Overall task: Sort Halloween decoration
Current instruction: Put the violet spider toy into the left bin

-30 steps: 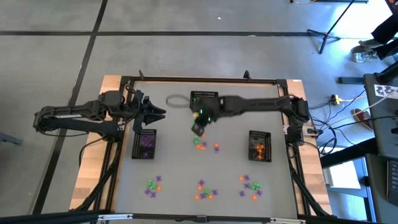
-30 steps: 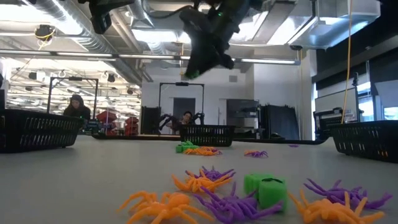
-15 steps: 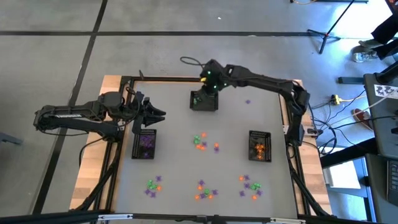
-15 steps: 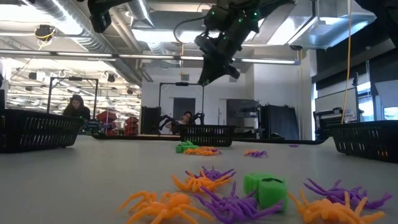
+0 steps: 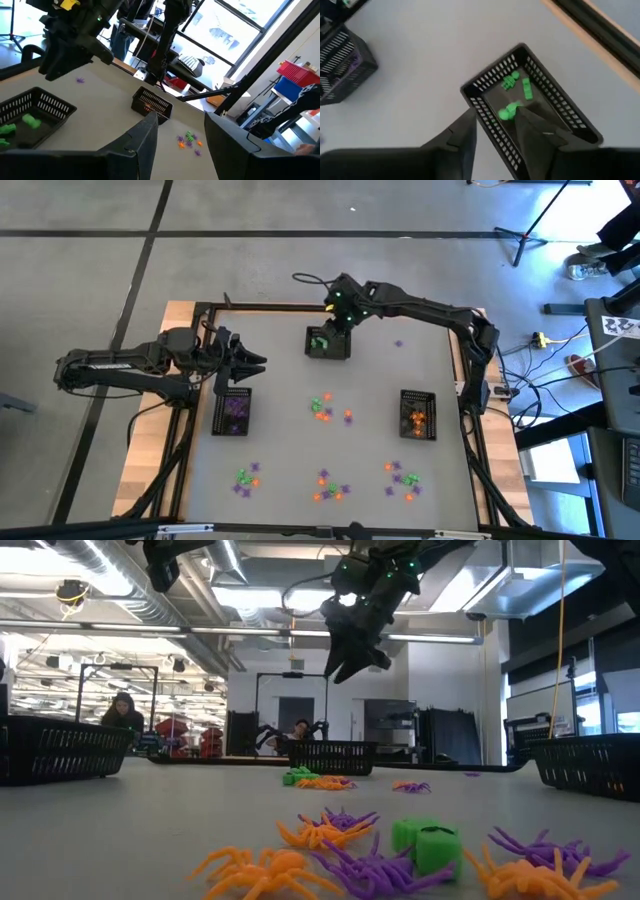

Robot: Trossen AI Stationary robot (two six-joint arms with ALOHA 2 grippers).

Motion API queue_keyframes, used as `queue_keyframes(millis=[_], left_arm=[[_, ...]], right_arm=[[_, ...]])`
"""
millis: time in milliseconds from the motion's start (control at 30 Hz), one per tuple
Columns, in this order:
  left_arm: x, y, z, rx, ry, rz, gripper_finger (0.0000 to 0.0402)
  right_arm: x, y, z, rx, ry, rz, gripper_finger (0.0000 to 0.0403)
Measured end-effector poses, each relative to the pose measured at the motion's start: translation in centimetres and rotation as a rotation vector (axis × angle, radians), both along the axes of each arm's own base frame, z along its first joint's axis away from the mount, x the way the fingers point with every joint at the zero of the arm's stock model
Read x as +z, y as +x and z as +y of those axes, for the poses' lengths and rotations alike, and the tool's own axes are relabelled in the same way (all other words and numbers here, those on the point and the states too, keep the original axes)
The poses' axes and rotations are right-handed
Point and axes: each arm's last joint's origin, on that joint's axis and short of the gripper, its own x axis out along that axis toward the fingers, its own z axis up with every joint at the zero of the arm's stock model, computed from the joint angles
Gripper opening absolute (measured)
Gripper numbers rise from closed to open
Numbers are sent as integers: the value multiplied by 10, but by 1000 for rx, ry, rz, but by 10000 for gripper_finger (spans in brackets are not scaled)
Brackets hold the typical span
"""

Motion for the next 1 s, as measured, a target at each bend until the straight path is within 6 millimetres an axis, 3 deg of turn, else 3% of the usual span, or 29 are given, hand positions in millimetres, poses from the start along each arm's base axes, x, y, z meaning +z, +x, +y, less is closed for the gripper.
queue_keyframes(millis=[333, 433, 767, 1000], left_arm=[[0, 0, 0, 0, 0, 0, 153], [0, 0, 0, 0, 0, 0, 153], [0, 0, 1, 26, 18, 1, 153], [0, 0, 1, 26, 33, 3, 153]], right_arm=[[40, -43, -16, -79, -57, -17, 150], [38, -59, -18, -107, -63, -20, 148], [-34, -130, -11, -308, 37, -4, 147], [-87, -169, 4, -473, 96, 230, 147]])
